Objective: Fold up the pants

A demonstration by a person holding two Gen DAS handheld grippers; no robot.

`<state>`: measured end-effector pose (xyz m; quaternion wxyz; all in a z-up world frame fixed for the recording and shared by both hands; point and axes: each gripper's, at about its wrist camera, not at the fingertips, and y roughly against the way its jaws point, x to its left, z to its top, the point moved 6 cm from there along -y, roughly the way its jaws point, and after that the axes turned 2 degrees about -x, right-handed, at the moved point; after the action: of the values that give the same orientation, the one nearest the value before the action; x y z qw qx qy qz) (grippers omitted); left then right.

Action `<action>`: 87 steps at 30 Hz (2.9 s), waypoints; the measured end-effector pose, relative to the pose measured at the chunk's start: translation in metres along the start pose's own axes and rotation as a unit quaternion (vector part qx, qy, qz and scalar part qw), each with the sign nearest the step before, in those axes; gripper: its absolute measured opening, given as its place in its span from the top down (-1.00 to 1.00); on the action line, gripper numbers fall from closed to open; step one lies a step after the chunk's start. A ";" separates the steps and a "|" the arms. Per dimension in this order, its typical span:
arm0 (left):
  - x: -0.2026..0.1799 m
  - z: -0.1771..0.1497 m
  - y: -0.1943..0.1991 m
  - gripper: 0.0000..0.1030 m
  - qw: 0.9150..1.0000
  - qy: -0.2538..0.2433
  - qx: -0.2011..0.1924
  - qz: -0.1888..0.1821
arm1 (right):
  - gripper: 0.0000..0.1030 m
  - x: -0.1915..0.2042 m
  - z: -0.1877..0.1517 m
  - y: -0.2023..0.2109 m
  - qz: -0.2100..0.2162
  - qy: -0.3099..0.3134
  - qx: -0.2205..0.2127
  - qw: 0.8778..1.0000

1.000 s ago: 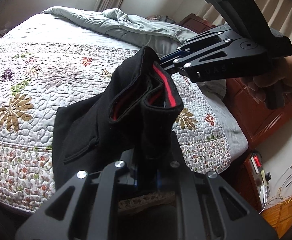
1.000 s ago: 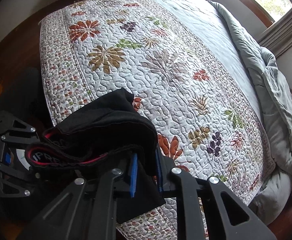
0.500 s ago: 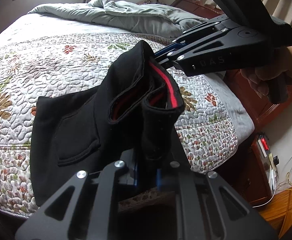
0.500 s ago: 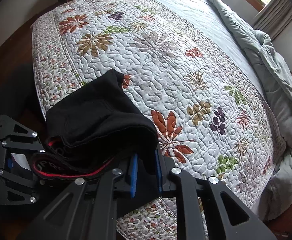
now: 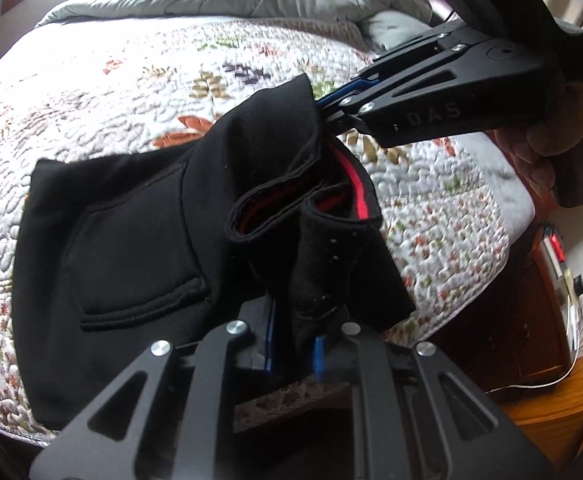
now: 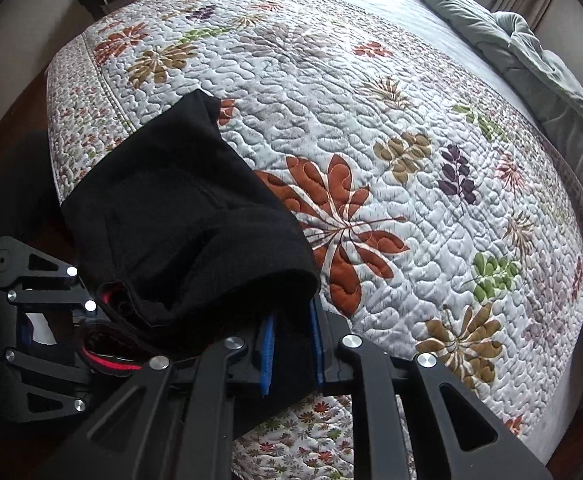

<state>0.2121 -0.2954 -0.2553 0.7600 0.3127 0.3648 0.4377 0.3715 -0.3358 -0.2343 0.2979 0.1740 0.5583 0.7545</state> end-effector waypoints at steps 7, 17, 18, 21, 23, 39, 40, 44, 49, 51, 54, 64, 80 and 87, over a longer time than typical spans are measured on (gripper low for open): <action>-0.002 -0.008 -0.015 0.67 1.000 -0.008 0.011 -0.004 | 0.70 -0.011 -0.020 -0.012 0.009 -0.042 -0.007 0.999; 0.004 -0.014 -0.004 0.19 0.995 0.000 0.021 -0.093 | 0.09 -0.055 -0.080 -0.010 0.117 -0.338 -0.028 0.933; 0.006 -0.015 0.000 0.13 0.994 0.004 0.021 -0.106 | 0.08 -0.058 -0.089 -0.007 0.145 -0.380 -0.049 0.912; 0.018 -0.020 0.022 -0.25 0.990 0.020 0.007 -0.139 | -0.18 -0.050 -0.101 -0.001 0.241 -0.459 -0.102 0.849; 0.029 -0.022 0.038 -0.30 0.989 0.025 -0.006 -0.149 | -0.35 -0.041 -0.103 -0.002 0.280 -0.477 -0.124 0.824; 0.188 -0.033 0.061 -0.46 0.988 0.127 -0.042 -0.076 | 0.10 -0.002 -0.103 -0.042 0.306 -0.479 -0.121 0.814; 0.193 -0.033 0.060 -0.46 0.987 0.136 -0.041 -0.075 | 0.29 -0.001 -0.101 -0.040 0.294 -0.472 -0.122 0.822; 0.201 -0.034 0.064 -0.46 0.987 0.138 -0.043 -0.071 | 0.67 -0.004 -0.096 -0.013 0.264 -0.453 -0.143 0.840; 0.201 -0.028 0.067 -0.46 0.987 0.136 -0.050 -0.076 | 0.69 -0.010 -0.095 0.041 0.224 -0.421 -0.180 0.861; 0.197 -0.026 0.068 -0.46 0.987 0.131 -0.051 -0.079 | 0.69 -0.018 -0.105 0.056 0.213 -0.422 -0.193 0.860; 0.190 -0.023 0.070 -0.46 0.987 0.128 -0.055 -0.084 | 0.69 -0.025 -0.126 0.053 0.204 -0.439 -0.189 0.855; 0.173 -0.001 0.072 -0.46 0.988 0.102 -0.068 -0.095 | 0.62 -0.033 -0.188 -0.020 0.236 -0.513 -0.199 0.801; 0.151 0.072 0.020 -0.71 0.967 0.106 -0.020 -0.231 | 0.11 -0.057 -0.111 0.027 0.242 -0.454 -0.235 0.825; 0.166 0.075 -0.021 -0.60 0.970 0.111 0.000 -0.215 | 1.00 -0.079 -0.145 -0.035 0.253 -0.494 -0.200 0.808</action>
<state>0.3420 -0.1676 -0.2783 0.7908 0.1762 0.5058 0.2961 0.3539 -0.4867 -0.3074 0.3601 0.5947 0.1087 0.7105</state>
